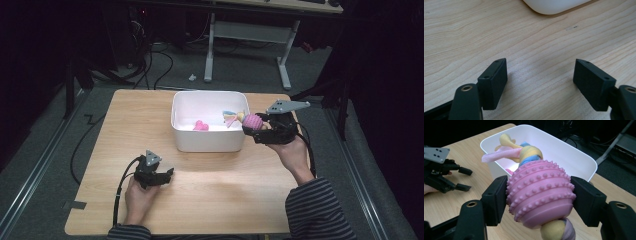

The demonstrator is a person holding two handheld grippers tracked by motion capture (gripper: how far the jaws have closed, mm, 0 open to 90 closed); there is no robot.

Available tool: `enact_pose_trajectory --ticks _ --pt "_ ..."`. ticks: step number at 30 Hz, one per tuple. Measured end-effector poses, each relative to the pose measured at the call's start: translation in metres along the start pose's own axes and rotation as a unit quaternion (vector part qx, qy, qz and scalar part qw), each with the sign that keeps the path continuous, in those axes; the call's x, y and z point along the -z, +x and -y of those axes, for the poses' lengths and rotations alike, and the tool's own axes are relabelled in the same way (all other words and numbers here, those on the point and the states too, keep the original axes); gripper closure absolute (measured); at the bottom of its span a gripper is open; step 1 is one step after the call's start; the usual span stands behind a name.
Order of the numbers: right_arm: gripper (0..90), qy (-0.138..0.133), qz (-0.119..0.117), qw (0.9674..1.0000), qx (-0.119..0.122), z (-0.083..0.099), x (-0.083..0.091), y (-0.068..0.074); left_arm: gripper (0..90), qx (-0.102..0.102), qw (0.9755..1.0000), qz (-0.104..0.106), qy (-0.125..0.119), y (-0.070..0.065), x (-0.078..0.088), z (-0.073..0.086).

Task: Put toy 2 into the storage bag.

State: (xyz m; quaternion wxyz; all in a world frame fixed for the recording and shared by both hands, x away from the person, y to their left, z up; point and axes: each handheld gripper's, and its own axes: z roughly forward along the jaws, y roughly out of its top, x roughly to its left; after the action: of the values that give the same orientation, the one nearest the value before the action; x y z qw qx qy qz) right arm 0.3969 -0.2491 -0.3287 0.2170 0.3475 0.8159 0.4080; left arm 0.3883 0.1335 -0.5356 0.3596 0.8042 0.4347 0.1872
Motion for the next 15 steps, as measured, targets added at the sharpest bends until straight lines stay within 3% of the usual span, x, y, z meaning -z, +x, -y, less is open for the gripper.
enact_pose_trajectory --ticks 15 --pt "34.0 0.023 0.004 0.9997 0.002 -0.018 -0.02 -0.009 27.7 0.0 1.0 0.001 0.0 0.0 0.0 0.0"
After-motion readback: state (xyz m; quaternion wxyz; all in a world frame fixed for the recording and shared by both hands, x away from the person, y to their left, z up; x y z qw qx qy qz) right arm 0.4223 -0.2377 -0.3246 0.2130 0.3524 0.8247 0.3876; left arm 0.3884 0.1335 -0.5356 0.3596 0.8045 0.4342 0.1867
